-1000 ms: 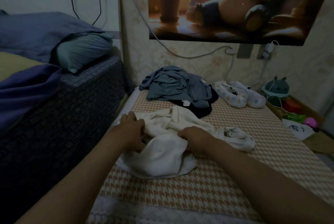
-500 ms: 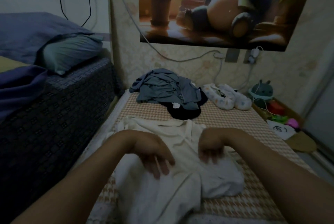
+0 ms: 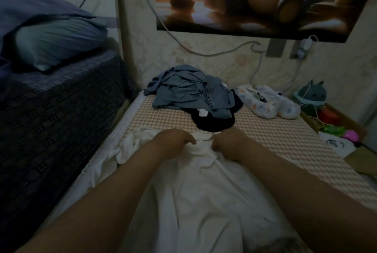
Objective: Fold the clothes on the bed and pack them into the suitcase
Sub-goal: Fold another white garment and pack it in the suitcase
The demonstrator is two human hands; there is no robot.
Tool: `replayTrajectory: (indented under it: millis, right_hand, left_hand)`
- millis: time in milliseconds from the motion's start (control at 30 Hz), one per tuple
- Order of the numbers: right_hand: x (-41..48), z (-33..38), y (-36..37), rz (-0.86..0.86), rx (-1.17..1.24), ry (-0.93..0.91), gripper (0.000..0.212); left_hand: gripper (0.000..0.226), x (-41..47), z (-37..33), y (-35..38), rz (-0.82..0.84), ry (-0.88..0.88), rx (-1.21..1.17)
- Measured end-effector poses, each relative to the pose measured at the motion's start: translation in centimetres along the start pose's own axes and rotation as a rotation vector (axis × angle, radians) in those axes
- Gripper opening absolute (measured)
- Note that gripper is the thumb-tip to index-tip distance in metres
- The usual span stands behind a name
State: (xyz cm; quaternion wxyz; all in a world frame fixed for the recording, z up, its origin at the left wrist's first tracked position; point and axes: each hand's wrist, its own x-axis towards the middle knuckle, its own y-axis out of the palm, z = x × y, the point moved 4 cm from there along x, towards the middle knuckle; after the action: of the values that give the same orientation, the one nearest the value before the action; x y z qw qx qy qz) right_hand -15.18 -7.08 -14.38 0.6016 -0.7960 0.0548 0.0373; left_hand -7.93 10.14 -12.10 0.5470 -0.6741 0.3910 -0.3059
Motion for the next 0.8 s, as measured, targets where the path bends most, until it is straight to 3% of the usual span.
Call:
replayTrajectory:
  millis: [67,133,233,333,433,500,567,667,733,800]
  right_hand:
    - [0.6,-1.3,0.4,-0.042,-0.127,0.027,0.020]
    - [1.4,-2.8,0.3,-0.214,-0.223,0.070,0.004]
    - [1.6,-6.0,0.5,-0.512,0.039,0.262,0.020]
    - [2.0,-8.5,0.7,-0.492,0.340,0.496,0.018]
    - [2.4,-9.5,0.7,-0.517,0.558,0.484,0.015]
    - [2.0,-9.1,0.3,-0.611,0.648,0.418,0.011]
    - [1.7,-8.6,0.2,-0.611,0.842,0.345,0.023]
    - [0.6,-9.2,-0.7,-0.565,1.289,0.359,0.041]
    - [-0.5,-10.4,-0.9,-0.552,1.242,0.389,0.038]
    - [-2.3,-11.0,0.0,-0.386,1.051,0.396,0.037]
  left_hand:
    - [0.055,1.2,0.5,1.0,0.145,-0.009,0.121]
    - [0.048,2.1,1.4,1.5,0.169,-0.067,0.227]
    - [0.039,3.1,2.9,1.4,0.116,-0.166,0.410]
    - [0.045,3.9,3.5,0.8,0.118,-0.198,0.386]
    - [0.036,5.0,3.3,0.4,0.010,-0.192,0.282]
    - [0.032,5.5,4.5,-1.1,-0.217,-0.361,0.202]
    - [0.029,5.6,6.1,-2.8,-0.386,-0.556,0.144]
    - [0.027,6.3,6.4,-3.6,-0.326,-0.681,0.200]
    - [0.033,7.1,4.3,-3.6,-0.334,-0.600,0.186]
    - [0.034,8.6,1.3,-2.7,-0.359,-0.397,0.075]
